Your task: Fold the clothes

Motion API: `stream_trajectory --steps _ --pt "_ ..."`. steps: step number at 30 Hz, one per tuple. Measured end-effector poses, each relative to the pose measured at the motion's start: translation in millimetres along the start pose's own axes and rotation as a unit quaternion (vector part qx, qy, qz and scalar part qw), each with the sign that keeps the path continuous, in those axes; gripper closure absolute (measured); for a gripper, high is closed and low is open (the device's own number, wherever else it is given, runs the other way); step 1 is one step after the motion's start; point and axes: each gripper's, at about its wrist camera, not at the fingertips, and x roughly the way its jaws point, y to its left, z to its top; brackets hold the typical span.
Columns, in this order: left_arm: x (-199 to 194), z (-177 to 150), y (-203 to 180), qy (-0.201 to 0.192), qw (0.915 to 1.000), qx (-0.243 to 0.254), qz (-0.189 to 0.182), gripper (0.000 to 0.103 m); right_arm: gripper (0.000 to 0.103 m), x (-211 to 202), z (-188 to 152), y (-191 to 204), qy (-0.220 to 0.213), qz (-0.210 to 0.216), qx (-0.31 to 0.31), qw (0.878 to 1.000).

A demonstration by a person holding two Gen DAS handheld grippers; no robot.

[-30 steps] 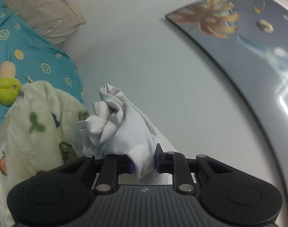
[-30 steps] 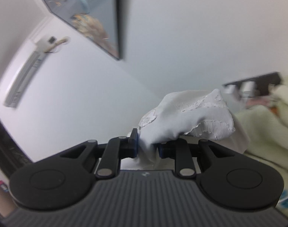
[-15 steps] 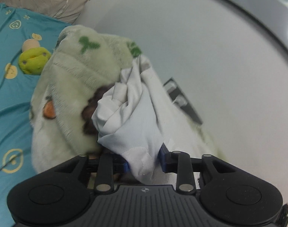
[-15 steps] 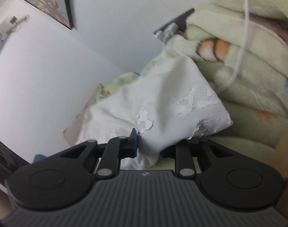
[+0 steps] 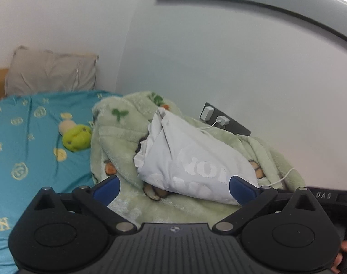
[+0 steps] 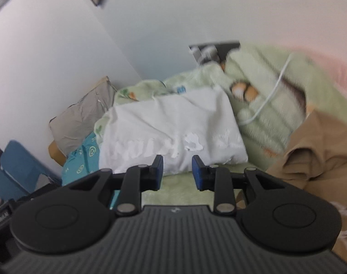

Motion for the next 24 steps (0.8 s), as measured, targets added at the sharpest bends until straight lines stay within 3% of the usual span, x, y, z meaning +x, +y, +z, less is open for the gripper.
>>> stream_trajectory --steps 1,2,3,5,9,16,24 --pt "-15.5 -2.5 -5.5 -0.008 0.9999 0.01 0.005 0.0 0.07 -13.3 -1.6 5.5 -0.012 0.001 -0.015 1.0" --pt "-31.1 -5.0 -11.0 -0.017 0.9996 0.021 0.01 0.0 0.057 -26.2 -4.0 10.5 -0.025 0.005 -0.03 0.999" --pt "-44.2 -8.2 -14.8 -0.029 0.9991 0.029 0.013 0.0 0.036 -39.3 -6.9 15.6 -0.039 0.01 -0.044 0.998" --pt "-69.7 -16.9 -21.5 -0.056 0.9974 0.04 0.022 0.0 0.011 -65.1 -15.3 25.6 -0.076 0.018 -0.075 0.994" --pt "-119.1 -41.2 -34.8 -0.106 0.9922 0.05 0.042 0.0 0.011 -97.9 -39.9 39.4 -0.109 0.031 -0.124 0.986" --pt "-170.2 -77.2 -49.2 -0.172 0.9801 0.08 0.058 0.0 0.011 -130.0 -90.9 49.2 -0.153 0.04 -0.167 0.973" --pt "-186.3 -99.5 -43.0 -0.193 0.9738 0.096 0.072 0.0 0.011 -124.8 -123.8 61.1 -0.177 0.028 -0.187 0.966"
